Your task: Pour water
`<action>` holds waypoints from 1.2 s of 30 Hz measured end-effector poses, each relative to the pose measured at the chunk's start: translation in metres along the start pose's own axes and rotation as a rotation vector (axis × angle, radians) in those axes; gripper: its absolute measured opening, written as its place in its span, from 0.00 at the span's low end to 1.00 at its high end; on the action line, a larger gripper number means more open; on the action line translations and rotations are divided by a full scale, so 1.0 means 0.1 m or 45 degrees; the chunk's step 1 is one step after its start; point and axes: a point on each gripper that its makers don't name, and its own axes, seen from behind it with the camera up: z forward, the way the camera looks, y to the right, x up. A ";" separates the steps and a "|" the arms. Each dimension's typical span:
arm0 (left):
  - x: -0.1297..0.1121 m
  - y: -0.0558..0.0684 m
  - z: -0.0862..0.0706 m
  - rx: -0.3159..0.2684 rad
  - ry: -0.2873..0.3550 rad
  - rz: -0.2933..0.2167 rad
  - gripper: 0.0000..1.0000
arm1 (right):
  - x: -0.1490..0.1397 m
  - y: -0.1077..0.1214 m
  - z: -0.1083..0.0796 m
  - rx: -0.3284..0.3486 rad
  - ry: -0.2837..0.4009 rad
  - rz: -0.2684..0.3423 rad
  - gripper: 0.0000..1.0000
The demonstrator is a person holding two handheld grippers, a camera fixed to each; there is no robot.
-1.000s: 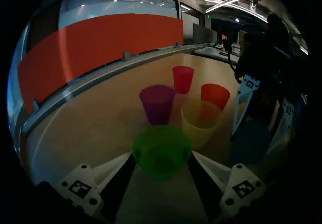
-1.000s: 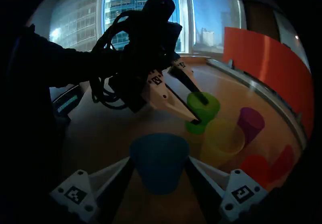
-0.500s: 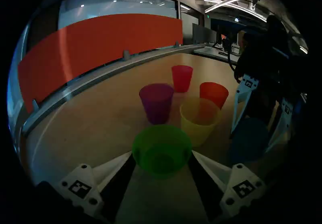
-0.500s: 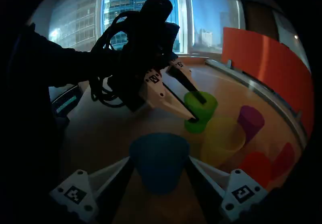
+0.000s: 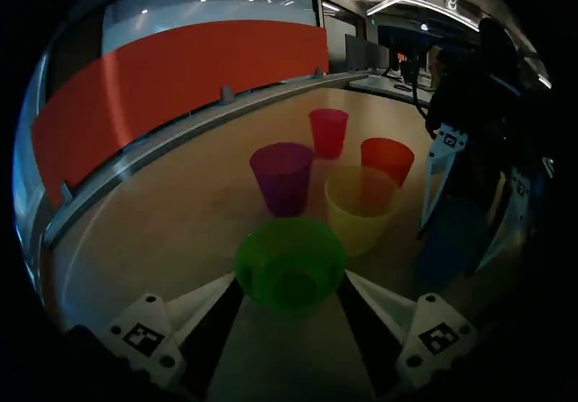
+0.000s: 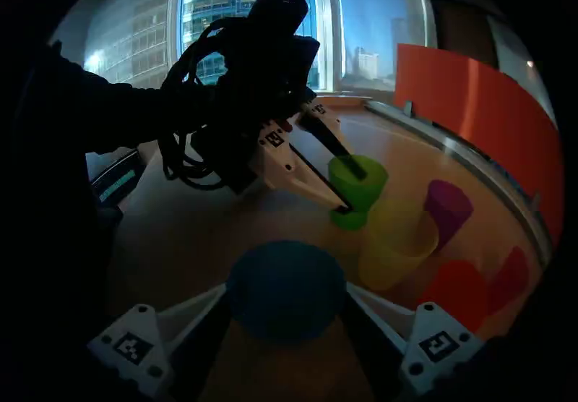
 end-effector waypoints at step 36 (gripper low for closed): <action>-0.37 -0.14 -0.37 0.066 -0.096 -0.020 0.86 | -0.34 0.14 -0.50 -0.125 -0.066 0.023 1.00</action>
